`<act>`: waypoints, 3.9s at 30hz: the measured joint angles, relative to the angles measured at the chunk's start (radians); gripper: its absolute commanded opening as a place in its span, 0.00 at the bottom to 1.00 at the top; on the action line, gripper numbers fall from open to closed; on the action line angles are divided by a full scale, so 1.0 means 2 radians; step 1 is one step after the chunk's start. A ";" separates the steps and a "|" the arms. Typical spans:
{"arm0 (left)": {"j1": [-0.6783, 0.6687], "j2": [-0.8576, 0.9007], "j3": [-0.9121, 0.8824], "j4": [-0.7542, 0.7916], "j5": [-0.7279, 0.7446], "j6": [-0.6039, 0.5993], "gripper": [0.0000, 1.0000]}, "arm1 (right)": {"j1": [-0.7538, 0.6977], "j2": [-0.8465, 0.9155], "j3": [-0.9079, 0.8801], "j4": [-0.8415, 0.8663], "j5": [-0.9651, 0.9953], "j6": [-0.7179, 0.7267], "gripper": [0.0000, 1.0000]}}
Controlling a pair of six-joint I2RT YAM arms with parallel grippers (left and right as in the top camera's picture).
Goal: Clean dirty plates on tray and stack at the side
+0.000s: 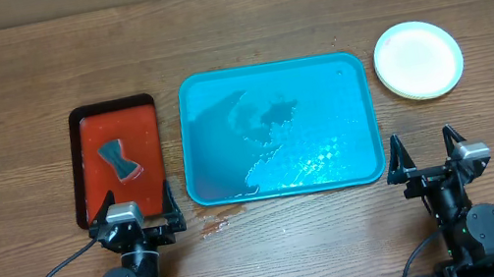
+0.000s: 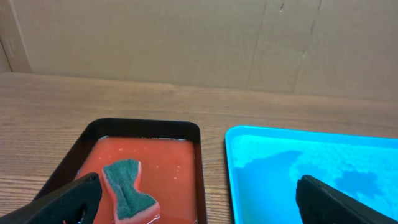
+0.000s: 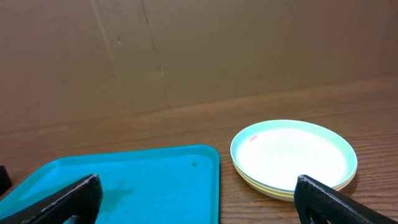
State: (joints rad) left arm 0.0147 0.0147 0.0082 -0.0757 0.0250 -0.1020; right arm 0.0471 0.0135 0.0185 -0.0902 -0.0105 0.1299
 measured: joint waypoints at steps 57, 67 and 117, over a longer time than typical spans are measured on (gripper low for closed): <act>0.000 0.000 0.000 0.000 0.000 0.000 1.00 | 0.000 0.000 0.000 0.000 0.000 -0.100 1.00; 0.000 0.000 0.000 0.000 0.000 0.000 1.00 | 0.000 0.000 0.000 0.000 0.000 -0.101 1.00; 0.000 0.000 0.000 0.000 0.000 0.000 1.00 | 0.000 0.000 0.000 0.000 0.007 -0.103 1.00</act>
State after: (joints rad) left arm 0.0147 0.0147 0.0082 -0.0757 0.0250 -0.1024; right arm 0.0471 0.0135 0.0185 -0.0902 0.0036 -0.0753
